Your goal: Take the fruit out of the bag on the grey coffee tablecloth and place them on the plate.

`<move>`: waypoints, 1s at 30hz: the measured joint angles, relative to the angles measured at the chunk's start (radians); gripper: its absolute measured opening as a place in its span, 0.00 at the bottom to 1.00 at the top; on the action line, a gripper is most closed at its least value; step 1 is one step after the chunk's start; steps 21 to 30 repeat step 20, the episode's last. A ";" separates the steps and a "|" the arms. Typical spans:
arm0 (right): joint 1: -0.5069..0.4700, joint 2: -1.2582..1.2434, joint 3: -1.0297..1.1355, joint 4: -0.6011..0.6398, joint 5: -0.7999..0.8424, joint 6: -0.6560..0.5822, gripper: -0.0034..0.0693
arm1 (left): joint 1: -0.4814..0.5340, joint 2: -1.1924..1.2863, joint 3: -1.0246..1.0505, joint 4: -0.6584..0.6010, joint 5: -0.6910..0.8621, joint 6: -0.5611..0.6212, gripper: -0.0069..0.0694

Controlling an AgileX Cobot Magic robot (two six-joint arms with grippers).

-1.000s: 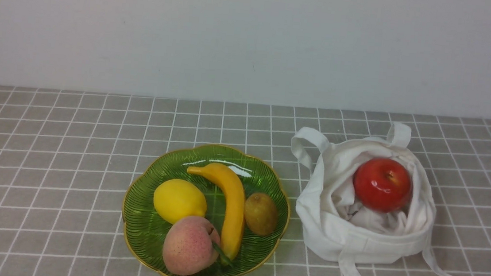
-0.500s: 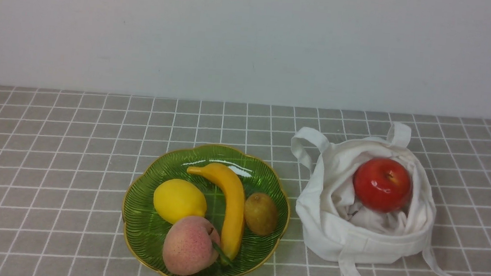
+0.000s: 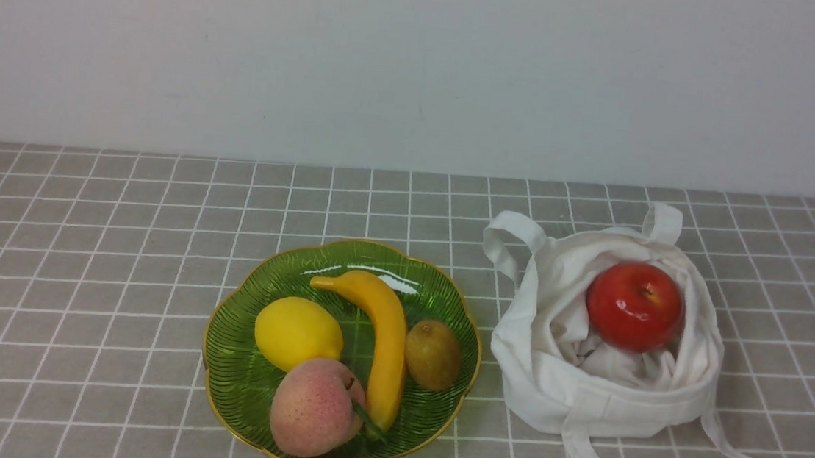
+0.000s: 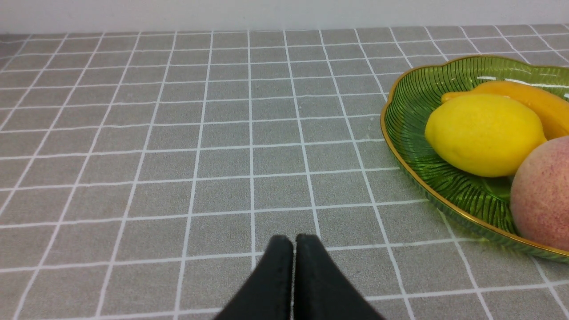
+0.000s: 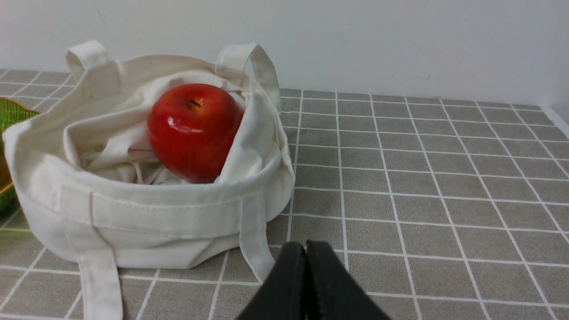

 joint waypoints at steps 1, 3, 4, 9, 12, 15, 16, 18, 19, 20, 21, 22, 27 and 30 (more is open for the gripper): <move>0.000 0.000 0.000 0.000 0.000 0.000 0.03 | 0.000 0.000 0.000 0.000 0.000 0.000 0.08; 0.000 0.000 0.000 0.000 0.000 0.000 0.03 | 0.000 0.000 0.000 0.000 0.000 0.000 0.08; 0.000 0.000 0.000 0.000 0.000 0.000 0.03 | 0.000 0.000 0.000 0.000 0.000 0.000 0.08; 0.000 0.000 0.000 0.000 0.000 0.000 0.03 | 0.000 0.000 0.000 0.000 0.000 0.000 0.08; 0.000 0.000 0.000 0.000 0.000 0.000 0.03 | 0.000 0.000 0.000 0.000 0.000 0.000 0.08; 0.000 0.000 0.000 0.000 0.000 0.000 0.03 | 0.000 0.000 0.000 0.000 0.000 0.000 0.08; 0.000 0.000 0.000 0.000 0.000 0.010 0.03 | 0.000 0.000 0.000 0.000 0.000 0.000 0.08; 0.000 0.000 0.000 0.000 0.000 0.020 0.03 | 0.000 0.000 0.000 0.000 0.000 0.000 0.08; 0.000 0.000 0.000 0.000 0.000 0.020 0.03 | 0.000 0.000 0.000 0.000 0.000 0.000 0.08; 0.000 0.000 0.000 0.000 0.000 0.022 0.03 | 0.000 0.000 0.000 0.000 0.000 0.000 0.08; 0.000 0.000 0.000 0.000 0.000 0.022 0.03 | 0.000 0.000 0.000 0.000 0.000 0.000 0.08; 0.000 0.000 0.000 0.000 0.000 0.022 0.03 | 0.000 0.000 0.000 0.000 0.000 0.000 0.08; 0.000 0.000 0.000 0.000 0.000 0.022 0.03 | 0.000 0.000 0.000 0.000 0.000 0.000 0.08; 0.000 0.000 0.000 0.000 0.000 0.022 0.03 | 0.000 0.000 0.000 0.000 0.000 0.000 0.08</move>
